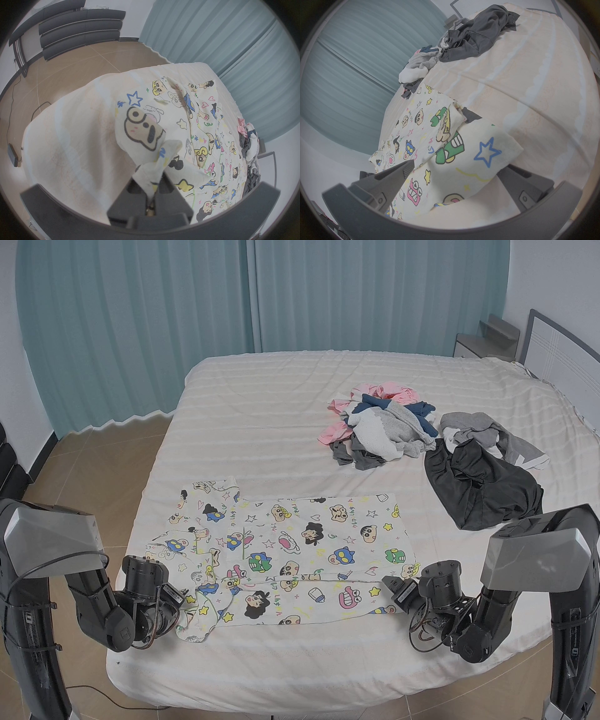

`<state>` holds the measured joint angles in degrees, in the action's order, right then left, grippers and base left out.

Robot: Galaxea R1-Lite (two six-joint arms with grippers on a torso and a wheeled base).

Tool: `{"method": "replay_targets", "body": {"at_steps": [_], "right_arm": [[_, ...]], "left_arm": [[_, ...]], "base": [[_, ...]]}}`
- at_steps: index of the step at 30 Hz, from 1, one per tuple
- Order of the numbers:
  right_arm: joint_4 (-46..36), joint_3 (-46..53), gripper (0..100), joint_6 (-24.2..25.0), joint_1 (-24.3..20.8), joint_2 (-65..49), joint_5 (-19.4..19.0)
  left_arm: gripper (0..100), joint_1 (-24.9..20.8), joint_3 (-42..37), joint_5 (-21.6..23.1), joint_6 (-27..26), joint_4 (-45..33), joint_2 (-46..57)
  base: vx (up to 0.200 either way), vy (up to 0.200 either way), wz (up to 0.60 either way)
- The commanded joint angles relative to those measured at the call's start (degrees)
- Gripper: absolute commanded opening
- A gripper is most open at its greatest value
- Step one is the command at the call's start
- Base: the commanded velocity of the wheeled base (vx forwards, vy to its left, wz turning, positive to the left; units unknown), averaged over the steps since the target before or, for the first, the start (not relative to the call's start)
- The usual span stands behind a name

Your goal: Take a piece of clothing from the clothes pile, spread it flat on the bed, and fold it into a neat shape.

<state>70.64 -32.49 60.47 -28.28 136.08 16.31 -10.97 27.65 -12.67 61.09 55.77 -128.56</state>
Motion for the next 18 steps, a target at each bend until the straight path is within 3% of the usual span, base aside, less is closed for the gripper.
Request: {"method": "replay_targets", "body": {"at_steps": [1,3,4,18], "right_arm": [[0.1,-0.5,100,-0.1,0.0,0.6,0.0],[0.3,-0.6,100,-0.2,0.0,1.1,0.0],[0.4,-1.0,0,-0.2,0.0,1.4,0.0],[0.4,1.0,0,-3.2,-0.5,-1.1,0.2]], "left_arm": [[0,0.0,-0.3,-0.1,0.1,0.1,-0.4],[0,0.0,-0.3,-0.1,0.0,0.1,-0.5],[0,0.0,-0.3,-0.1,0.1,0.1,-0.5],[0,0.0,-0.7,0.1,-0.3,0.2,-0.1]], "base": [[0.0,0.0,0.0],[0.0,0.0,0.0],[0.0,0.0,0.0],[0.0,0.0,0.0]]}}
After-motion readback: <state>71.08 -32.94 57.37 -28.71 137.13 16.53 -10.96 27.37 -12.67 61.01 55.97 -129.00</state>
